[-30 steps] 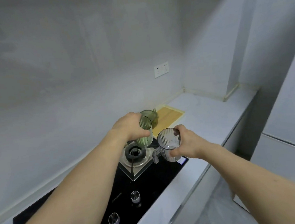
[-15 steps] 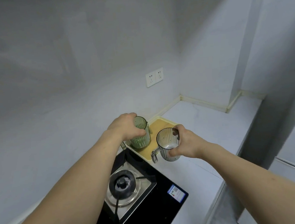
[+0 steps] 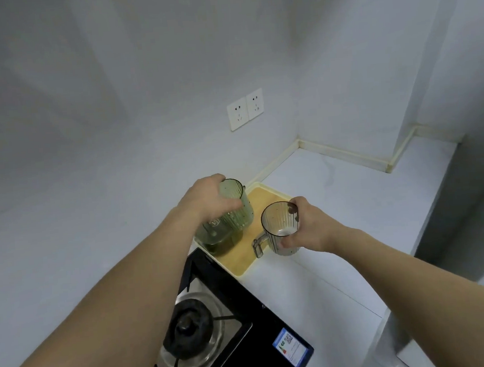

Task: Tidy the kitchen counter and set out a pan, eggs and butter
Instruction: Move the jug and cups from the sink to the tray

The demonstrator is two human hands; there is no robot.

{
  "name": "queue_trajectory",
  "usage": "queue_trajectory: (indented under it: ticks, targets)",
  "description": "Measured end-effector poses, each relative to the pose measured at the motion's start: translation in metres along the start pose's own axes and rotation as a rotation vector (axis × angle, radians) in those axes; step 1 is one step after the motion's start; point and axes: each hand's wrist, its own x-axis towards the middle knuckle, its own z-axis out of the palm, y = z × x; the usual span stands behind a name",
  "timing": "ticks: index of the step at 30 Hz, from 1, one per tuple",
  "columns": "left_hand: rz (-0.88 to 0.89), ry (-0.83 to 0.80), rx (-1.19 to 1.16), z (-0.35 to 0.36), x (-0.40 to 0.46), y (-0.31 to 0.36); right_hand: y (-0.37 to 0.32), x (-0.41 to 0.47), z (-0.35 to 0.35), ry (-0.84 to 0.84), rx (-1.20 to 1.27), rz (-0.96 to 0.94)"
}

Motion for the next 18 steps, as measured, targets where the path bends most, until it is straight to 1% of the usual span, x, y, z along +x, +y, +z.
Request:
queue_trajectory:
  ticks: [5,11,18]
  targets:
    - [-0.033,0.026,-0.042,0.018,0.053,0.005,0.018,0.054,-0.010,-0.038,-0.004,0.009]
    - [-0.036,0.061,-0.093,0.037,0.122,0.000,0.042,0.126,-0.011,-0.003,0.021,-0.011]
    - [-0.101,0.054,-0.116,0.065,0.186,-0.020,0.070,0.185,0.007,-0.074,0.035,0.014]
